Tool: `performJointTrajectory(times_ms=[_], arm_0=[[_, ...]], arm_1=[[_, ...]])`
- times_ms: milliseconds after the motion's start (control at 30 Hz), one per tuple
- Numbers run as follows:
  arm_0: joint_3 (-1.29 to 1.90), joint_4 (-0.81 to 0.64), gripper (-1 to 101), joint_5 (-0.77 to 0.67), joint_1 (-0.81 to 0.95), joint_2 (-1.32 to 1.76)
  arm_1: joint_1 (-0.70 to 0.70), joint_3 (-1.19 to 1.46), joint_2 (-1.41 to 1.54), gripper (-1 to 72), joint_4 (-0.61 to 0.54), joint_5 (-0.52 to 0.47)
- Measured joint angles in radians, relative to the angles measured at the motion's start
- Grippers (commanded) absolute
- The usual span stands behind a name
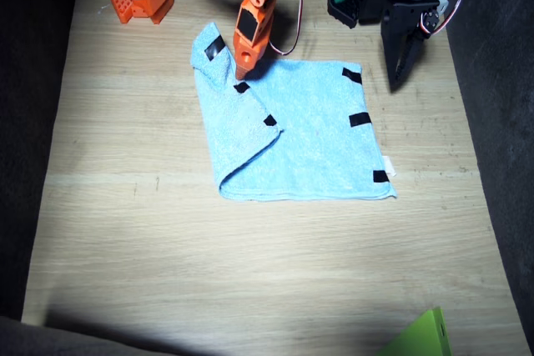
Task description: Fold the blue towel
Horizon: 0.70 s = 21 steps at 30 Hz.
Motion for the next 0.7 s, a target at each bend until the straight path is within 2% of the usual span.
performJointTrajectory(times_ms=[100, 300, 700], arm_0=[[0.000, 0.000, 3, 0.000, 0.000, 0.000], [0.017, 0.000, 4, 0.000, 0.002, 0.018], [0.018, -0.012, 4, 0.000, -0.002, 0.018]], arm_1=[[0.025, 0.005, 0.031, 24.6, 0.000, -0.021], [-0.003, 0.006, 0.132, 27.2, 0.000, -0.041], [-0.179, 0.002, 0.287, 26.3, 0.014, -0.031]])
